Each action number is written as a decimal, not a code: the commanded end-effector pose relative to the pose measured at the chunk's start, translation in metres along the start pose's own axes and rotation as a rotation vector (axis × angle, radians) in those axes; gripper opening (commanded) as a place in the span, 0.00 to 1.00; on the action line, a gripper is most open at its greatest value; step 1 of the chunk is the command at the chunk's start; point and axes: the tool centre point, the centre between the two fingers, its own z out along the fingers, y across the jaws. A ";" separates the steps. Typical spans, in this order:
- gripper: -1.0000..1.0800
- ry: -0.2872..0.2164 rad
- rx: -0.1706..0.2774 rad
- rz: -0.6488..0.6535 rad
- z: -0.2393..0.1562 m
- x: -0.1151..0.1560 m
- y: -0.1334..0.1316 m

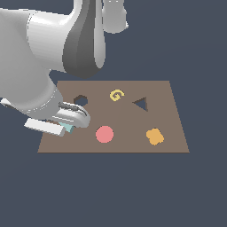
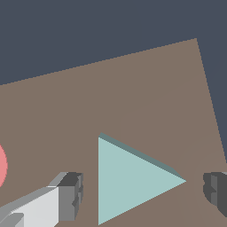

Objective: Insert a designated object into the corresponding slot on a board.

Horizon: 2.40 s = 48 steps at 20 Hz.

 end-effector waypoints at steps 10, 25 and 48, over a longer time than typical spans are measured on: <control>0.00 0.000 0.000 0.000 0.020 0.000 0.000; 0.00 0.001 0.000 -0.016 0.019 0.002 -0.002; 0.00 0.003 -0.002 -0.679 0.015 0.034 -0.103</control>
